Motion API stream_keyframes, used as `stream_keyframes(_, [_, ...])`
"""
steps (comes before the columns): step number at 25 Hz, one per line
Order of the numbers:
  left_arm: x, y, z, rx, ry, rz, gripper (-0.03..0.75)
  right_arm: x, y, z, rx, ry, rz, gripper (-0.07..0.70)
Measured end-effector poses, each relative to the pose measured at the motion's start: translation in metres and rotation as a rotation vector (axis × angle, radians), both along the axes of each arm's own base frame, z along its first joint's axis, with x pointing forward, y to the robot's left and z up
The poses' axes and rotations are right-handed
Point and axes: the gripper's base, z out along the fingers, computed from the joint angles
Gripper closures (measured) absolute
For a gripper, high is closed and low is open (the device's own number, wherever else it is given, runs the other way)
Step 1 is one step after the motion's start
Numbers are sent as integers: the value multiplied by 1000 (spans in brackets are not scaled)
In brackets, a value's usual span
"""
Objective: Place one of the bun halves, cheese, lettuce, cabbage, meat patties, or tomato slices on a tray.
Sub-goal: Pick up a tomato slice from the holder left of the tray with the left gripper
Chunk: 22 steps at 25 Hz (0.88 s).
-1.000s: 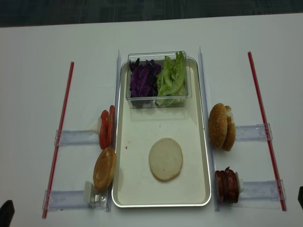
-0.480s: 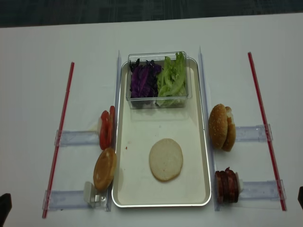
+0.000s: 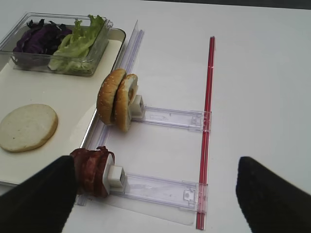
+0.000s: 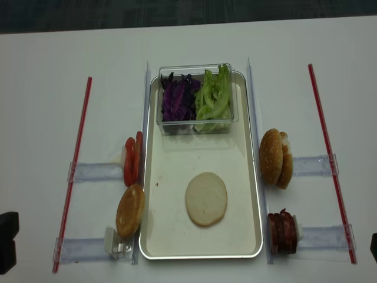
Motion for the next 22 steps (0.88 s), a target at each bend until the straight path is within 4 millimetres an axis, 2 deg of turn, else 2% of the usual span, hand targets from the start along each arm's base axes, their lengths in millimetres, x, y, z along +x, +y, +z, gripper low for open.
stream_keyframes(5, [16, -4, 0, -31, 71, -11, 243, 0, 0, 0, 2, 0, 1, -22])
stream_keyframes(14, [59, -11, -7, -54, 234, -17, 243, 0, 0, 0, 2, 0, 1, -22])
stream_keyframes(22, [89, -13, -5, -49, 299, -15, 258, 0, 0, 0, 2, 0, 1, -22])
